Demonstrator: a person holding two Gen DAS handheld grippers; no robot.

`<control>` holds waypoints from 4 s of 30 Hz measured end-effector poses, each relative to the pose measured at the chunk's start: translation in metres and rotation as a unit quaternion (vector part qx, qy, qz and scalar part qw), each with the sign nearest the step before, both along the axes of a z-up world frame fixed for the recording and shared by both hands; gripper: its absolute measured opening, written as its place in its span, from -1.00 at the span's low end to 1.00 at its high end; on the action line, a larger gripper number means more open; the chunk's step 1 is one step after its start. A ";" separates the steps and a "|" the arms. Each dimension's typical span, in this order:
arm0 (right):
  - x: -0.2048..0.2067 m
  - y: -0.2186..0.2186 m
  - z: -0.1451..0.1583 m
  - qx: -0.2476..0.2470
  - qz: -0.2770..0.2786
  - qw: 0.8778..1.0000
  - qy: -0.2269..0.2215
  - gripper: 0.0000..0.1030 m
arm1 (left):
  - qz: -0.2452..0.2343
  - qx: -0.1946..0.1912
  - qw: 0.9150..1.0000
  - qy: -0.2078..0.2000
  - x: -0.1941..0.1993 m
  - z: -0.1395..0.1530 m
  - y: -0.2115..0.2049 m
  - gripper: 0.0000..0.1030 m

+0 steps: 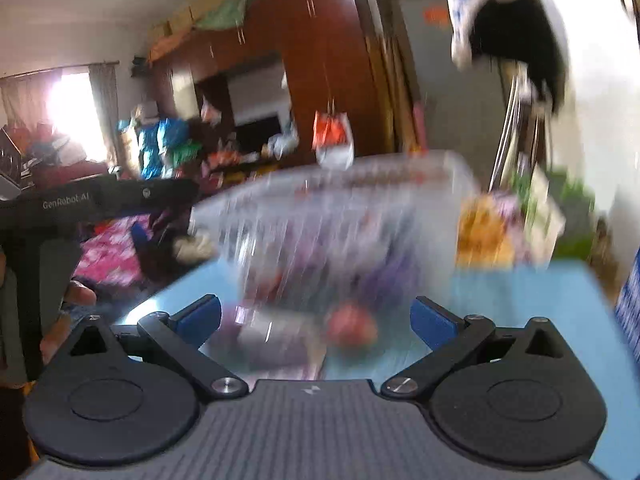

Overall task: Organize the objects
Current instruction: 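Grasp the purple tissue box with the left tool while the right grasps a purple wrapped box, then lift both boxes over the white basket and open both tools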

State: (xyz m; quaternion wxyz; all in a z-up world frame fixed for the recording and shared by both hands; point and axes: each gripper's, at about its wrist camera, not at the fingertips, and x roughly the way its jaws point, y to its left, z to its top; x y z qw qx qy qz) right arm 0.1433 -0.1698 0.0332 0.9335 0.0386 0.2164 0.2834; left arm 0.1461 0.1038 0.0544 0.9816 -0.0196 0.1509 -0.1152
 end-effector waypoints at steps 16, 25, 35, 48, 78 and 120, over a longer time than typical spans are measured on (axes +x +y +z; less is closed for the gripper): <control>-0.002 0.033 -0.023 -0.092 0.038 0.995 0.030 0.89 | 0.022 0.027 0.995 0.097 0.010 -0.063 0.006 0.83; -0.001 0.042 -0.024 -0.123 0.030 0.992 0.027 0.45 | 0.017 0.043 0.992 0.121 0.016 -0.068 0.000 0.63; -0.001 0.022 -0.021 -0.056 0.022 0.998 0.025 0.44 | 0.004 0.027 0.990 0.140 0.022 -0.071 -0.003 -0.22; -0.002 0.014 -0.020 -0.024 0.015 1.000 0.012 0.44 | 0.001 -0.037 0.993 0.112 0.014 -0.067 0.016 -0.22; -0.013 0.008 -0.018 -0.007 -0.001 0.999 -0.036 0.43 | -0.024 -0.094 0.994 0.046 -0.005 -0.063 0.034 -0.22; 0.061 0.003 0.056 -0.015 -0.098 0.990 -0.105 1.00 | -0.002 -0.060 0.998 0.006 0.031 0.018 0.006 0.73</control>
